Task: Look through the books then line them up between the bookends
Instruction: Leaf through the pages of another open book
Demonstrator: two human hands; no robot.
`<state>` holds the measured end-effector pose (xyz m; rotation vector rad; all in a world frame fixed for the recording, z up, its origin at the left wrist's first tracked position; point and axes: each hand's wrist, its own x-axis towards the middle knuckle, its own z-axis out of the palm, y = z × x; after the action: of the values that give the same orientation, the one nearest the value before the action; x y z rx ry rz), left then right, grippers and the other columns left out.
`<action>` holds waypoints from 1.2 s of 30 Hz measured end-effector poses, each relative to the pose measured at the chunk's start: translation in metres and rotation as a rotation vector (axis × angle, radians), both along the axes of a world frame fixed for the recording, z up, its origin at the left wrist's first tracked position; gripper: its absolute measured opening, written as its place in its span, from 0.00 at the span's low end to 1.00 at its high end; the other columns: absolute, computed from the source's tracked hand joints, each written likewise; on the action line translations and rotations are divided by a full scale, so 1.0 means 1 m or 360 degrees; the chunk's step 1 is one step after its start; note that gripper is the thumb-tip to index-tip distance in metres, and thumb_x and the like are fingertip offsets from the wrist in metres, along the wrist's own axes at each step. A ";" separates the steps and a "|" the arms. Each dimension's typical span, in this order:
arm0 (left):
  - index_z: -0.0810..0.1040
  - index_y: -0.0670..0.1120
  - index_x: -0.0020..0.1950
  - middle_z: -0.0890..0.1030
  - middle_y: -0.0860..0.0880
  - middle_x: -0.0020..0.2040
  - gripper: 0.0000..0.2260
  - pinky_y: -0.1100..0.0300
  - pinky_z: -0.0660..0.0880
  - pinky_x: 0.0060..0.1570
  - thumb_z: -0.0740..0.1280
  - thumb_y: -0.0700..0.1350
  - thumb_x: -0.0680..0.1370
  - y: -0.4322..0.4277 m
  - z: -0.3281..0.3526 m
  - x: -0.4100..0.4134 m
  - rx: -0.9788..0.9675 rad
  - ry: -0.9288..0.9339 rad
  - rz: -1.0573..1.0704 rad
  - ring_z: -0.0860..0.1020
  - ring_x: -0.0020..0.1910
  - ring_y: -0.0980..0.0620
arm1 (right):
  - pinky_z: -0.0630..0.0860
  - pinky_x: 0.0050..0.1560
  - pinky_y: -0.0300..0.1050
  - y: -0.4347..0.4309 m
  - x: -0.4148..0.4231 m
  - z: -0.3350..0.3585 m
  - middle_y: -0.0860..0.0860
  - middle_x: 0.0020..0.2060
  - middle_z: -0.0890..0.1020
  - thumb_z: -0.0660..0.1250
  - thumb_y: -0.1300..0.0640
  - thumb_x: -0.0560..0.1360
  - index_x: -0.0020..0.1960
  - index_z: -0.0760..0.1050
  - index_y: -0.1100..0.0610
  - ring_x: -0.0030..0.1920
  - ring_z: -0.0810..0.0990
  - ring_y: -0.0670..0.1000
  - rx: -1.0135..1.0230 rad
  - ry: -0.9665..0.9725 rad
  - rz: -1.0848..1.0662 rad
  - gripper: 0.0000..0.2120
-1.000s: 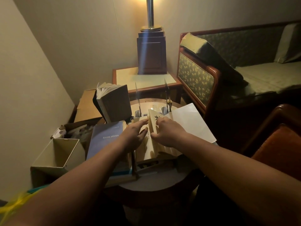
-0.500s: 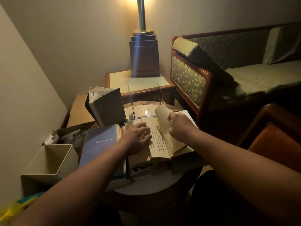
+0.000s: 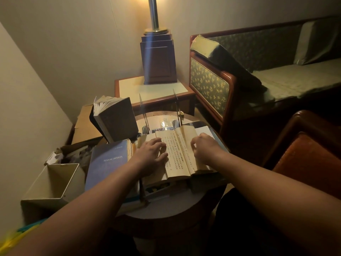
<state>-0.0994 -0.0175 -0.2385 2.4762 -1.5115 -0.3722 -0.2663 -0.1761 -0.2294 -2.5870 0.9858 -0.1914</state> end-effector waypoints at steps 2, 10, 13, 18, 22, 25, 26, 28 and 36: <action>0.67 0.56 0.73 0.60 0.52 0.78 0.23 0.38 0.66 0.68 0.59 0.60 0.80 -0.001 -0.001 0.001 0.0022 -0.0015 -0.0007 0.62 0.74 0.46 | 0.81 0.47 0.43 0.000 0.000 -0.004 0.49 0.51 0.78 0.68 0.51 0.79 0.54 0.81 0.52 0.48 0.80 0.52 0.0050 -0.0033 -0.0006 0.08; 0.68 0.57 0.72 0.61 0.53 0.77 0.22 0.38 0.65 0.68 0.59 0.61 0.79 0.000 0.005 -0.001 0.0031 -0.0012 -0.0015 0.62 0.74 0.47 | 0.82 0.43 0.41 -0.003 -0.002 0.001 0.47 0.51 0.77 0.70 0.47 0.77 0.58 0.73 0.50 0.46 0.79 0.48 0.0181 -0.0125 -0.0039 0.13; 0.72 0.59 0.66 0.64 0.55 0.76 0.17 0.32 0.51 0.72 0.60 0.61 0.78 -0.002 0.012 -0.009 0.0038 -0.0119 0.0024 0.62 0.75 0.49 | 0.82 0.36 0.41 -0.010 -0.008 0.009 0.46 0.50 0.77 0.69 0.51 0.77 0.62 0.72 0.51 0.46 0.81 0.48 0.0187 -0.0290 -0.0138 0.15; 0.77 0.56 0.61 0.72 0.55 0.68 0.14 0.36 0.46 0.75 0.65 0.57 0.78 -0.021 0.044 -0.028 0.0001 -0.0218 -0.0085 0.66 0.72 0.51 | 0.81 0.39 0.42 -0.029 -0.023 0.014 0.53 0.57 0.77 0.67 0.61 0.77 0.66 0.72 0.55 0.54 0.81 0.55 0.0135 -0.0386 -0.0272 0.19; 0.70 0.52 0.72 0.71 0.52 0.71 0.23 0.48 0.62 0.72 0.65 0.57 0.78 -0.045 0.058 -0.050 -0.0018 -0.0244 -0.0325 0.68 0.70 0.49 | 0.74 0.36 0.37 -0.038 -0.033 0.007 0.55 0.60 0.76 0.67 0.67 0.76 0.67 0.72 0.56 0.57 0.79 0.55 0.0144 -0.0349 -0.0365 0.21; 0.65 0.53 0.76 0.67 0.51 0.74 0.31 0.51 0.68 0.68 0.67 0.61 0.75 -0.061 0.050 -0.058 0.0128 -0.0140 -0.0402 0.67 0.71 0.48 | 0.79 0.47 0.44 -0.038 -0.039 -0.004 0.55 0.62 0.74 0.67 0.67 0.75 0.67 0.72 0.56 0.59 0.77 0.55 0.0115 -0.0293 -0.0395 0.22; 0.62 0.54 0.77 0.64 0.52 0.76 0.34 0.49 0.67 0.69 0.67 0.62 0.74 -0.064 0.046 -0.059 0.0198 -0.0092 -0.0381 0.65 0.72 0.47 | 0.80 0.50 0.46 -0.037 -0.042 -0.008 0.55 0.62 0.73 0.67 0.67 0.75 0.68 0.72 0.55 0.60 0.76 0.55 0.0084 -0.0257 -0.0391 0.22; 0.58 0.55 0.78 0.57 0.53 0.79 0.37 0.46 0.60 0.72 0.66 0.66 0.74 -0.067 0.036 -0.058 0.0316 -0.0058 -0.0353 0.60 0.76 0.46 | 0.79 0.56 0.49 -0.034 -0.047 -0.015 0.53 0.63 0.73 0.66 0.65 0.75 0.68 0.72 0.53 0.61 0.73 0.55 -0.0029 -0.0150 -0.0320 0.22; 0.50 0.60 0.79 0.47 0.56 0.81 0.40 0.46 0.45 0.75 0.58 0.74 0.72 -0.063 0.008 -0.048 0.0396 -0.0140 -0.0337 0.47 0.79 0.48 | 0.73 0.66 0.48 -0.031 -0.055 -0.027 0.54 0.67 0.74 0.68 0.57 0.78 0.70 0.73 0.56 0.67 0.72 0.55 -0.0321 -0.0106 0.0464 0.20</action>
<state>-0.1475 -0.0805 -0.2303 2.5502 -1.8751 -0.5225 -0.3209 -0.2067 -0.2568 -2.8486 0.5817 -0.3110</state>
